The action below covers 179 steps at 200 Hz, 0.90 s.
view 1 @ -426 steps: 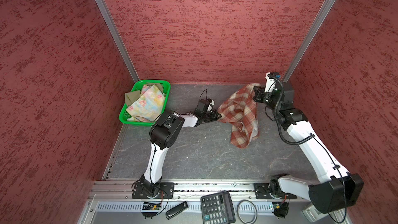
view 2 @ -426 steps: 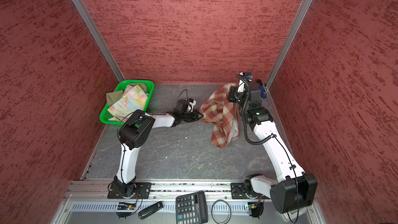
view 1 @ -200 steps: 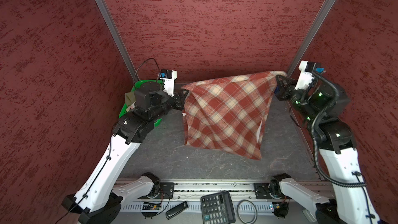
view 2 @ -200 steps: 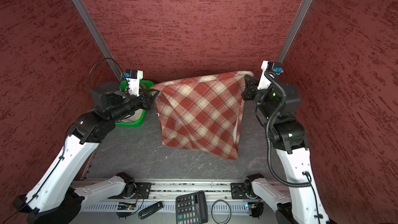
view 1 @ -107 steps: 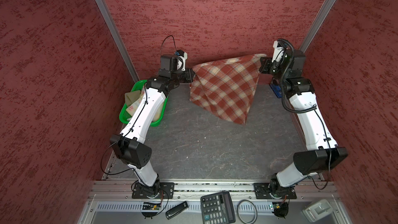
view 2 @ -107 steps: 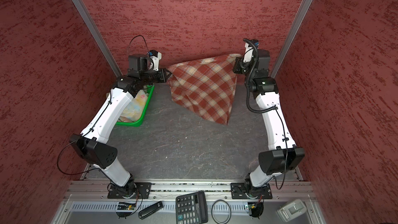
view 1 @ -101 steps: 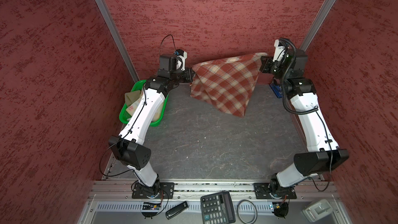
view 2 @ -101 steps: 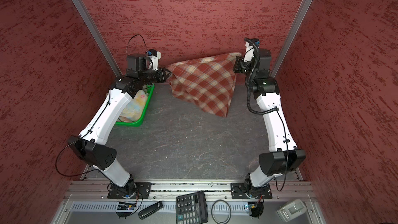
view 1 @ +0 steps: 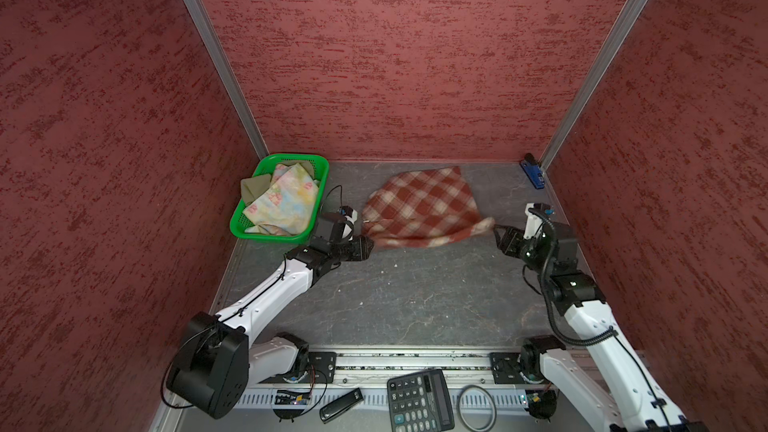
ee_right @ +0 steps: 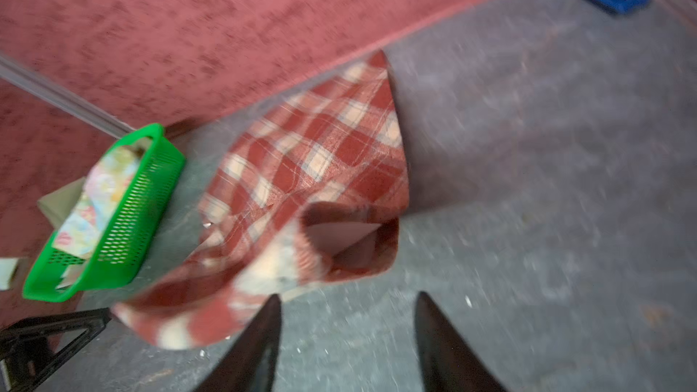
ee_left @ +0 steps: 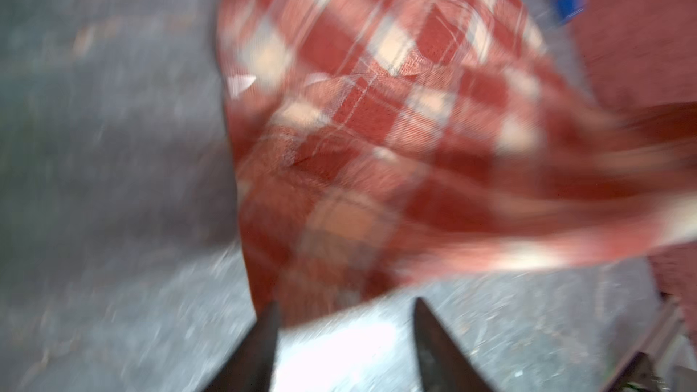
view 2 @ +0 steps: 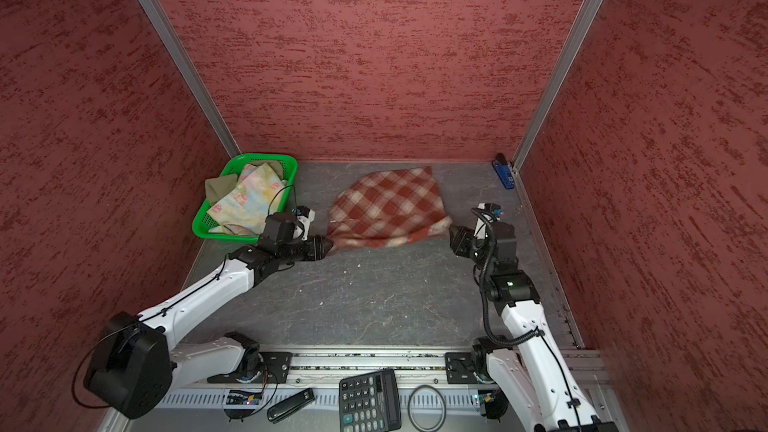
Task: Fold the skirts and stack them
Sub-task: 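Lay the held plaid skirt flat on the table with both grippers, then move both grippers to the skirt's near edge and grasp it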
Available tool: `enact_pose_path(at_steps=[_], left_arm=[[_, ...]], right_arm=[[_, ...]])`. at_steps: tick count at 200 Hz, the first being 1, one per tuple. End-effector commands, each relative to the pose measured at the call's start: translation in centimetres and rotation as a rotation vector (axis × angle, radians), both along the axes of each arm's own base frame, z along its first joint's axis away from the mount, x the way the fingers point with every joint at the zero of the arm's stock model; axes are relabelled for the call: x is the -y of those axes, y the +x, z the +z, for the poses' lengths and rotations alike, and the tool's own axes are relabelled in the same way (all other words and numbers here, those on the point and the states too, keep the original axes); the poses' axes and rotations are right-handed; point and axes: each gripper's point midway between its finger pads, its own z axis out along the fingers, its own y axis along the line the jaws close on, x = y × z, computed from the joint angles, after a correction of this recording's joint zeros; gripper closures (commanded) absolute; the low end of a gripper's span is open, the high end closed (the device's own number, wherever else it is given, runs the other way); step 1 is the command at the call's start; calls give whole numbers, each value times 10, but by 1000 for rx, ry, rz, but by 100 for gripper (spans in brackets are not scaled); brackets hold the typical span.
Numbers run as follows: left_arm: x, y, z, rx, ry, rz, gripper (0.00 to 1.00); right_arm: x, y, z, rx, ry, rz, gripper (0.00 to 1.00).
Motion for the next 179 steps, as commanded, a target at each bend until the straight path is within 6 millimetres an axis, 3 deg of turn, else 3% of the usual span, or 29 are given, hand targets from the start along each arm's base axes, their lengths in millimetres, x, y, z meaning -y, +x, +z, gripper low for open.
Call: enact_pose_path(at_steps=[1,22,36,63,80,107,132,153,179], left_arm=[[4,25,76,237,-75,59,11],[7,34,97,276,-81,64,7],[12,42,103,280,-78,58,6],[13,65,80,170,1,95,6],[15,71,61,62,42,113,7],[11,57,24,-78,74,138,8],[3,41,-6,-179,83,169,10],[4,22,-21,-259,86,159,11],[1,-4,-35,-342,92,168,13]], right_arm=[[27,-1,34,54,10,-174,13],[27,10,37,22,-1,-179,12],[16,24,34,1,21,-129,12],[-8,50,0,-122,64,-27,16],[-15,51,-22,-192,87,-2,17],[-12,41,-59,-279,72,-10,17],[-16,44,-75,-329,83,1,18],[-19,33,-93,-399,112,2,20],[-5,13,-103,-446,90,-83,22]])
